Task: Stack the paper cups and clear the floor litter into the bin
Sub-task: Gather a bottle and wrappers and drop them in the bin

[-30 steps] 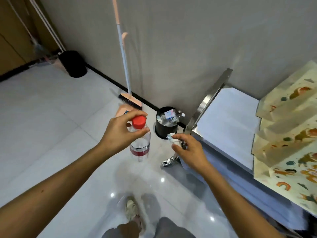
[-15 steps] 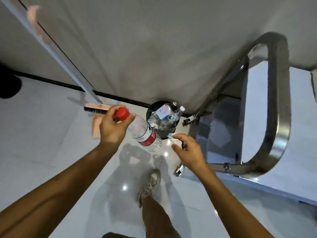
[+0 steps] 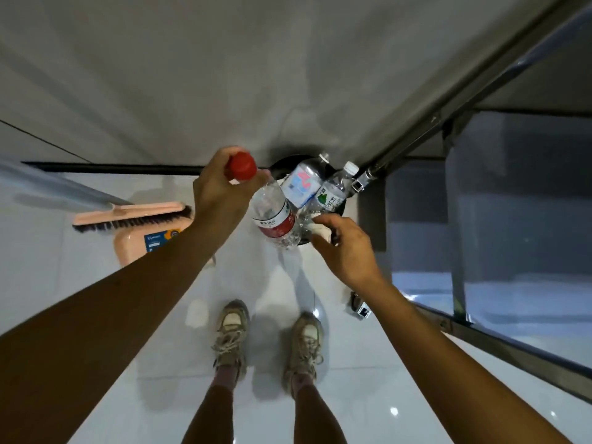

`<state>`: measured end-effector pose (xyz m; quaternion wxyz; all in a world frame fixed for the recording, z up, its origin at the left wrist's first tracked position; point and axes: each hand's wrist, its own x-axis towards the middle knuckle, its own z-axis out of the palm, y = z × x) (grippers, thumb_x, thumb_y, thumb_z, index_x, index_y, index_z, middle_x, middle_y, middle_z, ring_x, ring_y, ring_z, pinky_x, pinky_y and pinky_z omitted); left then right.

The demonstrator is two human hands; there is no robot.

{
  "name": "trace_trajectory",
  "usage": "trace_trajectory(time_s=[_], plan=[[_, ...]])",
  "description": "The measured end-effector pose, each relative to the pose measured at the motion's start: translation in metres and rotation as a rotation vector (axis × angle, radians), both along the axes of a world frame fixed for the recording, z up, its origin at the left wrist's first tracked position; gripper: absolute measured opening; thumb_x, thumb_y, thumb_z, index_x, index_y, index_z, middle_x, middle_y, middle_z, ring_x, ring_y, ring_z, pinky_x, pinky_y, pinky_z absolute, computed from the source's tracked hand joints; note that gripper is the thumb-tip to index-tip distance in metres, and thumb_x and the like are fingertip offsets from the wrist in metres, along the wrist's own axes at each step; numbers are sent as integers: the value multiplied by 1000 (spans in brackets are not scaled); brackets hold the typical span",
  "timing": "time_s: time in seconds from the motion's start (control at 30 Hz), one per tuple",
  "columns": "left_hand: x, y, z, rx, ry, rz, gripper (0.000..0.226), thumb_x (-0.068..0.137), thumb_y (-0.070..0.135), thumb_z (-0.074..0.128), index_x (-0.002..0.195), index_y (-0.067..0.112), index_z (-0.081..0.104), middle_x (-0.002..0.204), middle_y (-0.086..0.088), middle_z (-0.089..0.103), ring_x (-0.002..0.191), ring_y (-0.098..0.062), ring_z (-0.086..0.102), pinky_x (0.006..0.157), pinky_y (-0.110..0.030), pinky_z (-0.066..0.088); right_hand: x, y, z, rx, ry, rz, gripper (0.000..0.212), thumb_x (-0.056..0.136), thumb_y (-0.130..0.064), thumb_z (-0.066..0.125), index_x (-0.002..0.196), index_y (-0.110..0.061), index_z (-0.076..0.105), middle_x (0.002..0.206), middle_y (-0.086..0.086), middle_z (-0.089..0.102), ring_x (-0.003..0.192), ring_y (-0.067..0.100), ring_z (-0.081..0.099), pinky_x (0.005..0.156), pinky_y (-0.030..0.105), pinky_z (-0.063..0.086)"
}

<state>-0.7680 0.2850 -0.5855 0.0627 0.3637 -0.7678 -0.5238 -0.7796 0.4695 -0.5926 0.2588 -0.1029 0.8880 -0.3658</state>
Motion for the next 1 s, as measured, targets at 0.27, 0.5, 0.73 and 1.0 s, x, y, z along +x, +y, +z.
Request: trace_trajectory(time_s=[0.27, 0.5, 0.73, 1.0], plan=[[-40, -25, -65, 50, -42, -228, 36, 71, 25, 76, 102, 21, 58, 97, 5, 59, 88, -12, 55, 75, -7, 41, -9, -18, -58, 110, -102, -176, 34, 85, -19, 62, 118, -16, 56, 119, 10, 56, 101, 22, 57, 88, 31, 47], [-69, -11, -86, 51, -67, -365, 38, 74, 21, 74, 108, 14, 58, 99, 5, 55, 91, -11, 51, 75, -11, 44, -18, -16, -71, 124, -121, -243, 35, 86, -22, 60, 120, -16, 54, 122, 10, 55, 106, 24, 56, 88, 34, 47], [-100, 15, -89, 6, -190, -574, 55, 76, 20, 73, 125, 20, 49, 126, -1, 54, 105, -9, 46, 84, -15, 33, -20, -4, -70, 136, -137, -243, 36, 87, -21, 58, 123, -20, 52, 125, 7, 53, 108, 22, 54, 90, 33, 46], [-77, 14, -94, -62, -232, -769, 56, 74, 21, 73, 125, 18, 50, 127, -4, 54, 117, -22, 50, 93, -28, 42, -20, 1, -67, 132, -129, -263, 38, 86, -19, 60, 123, -19, 51, 121, 8, 54, 104, 24, 55, 90, 36, 48]])
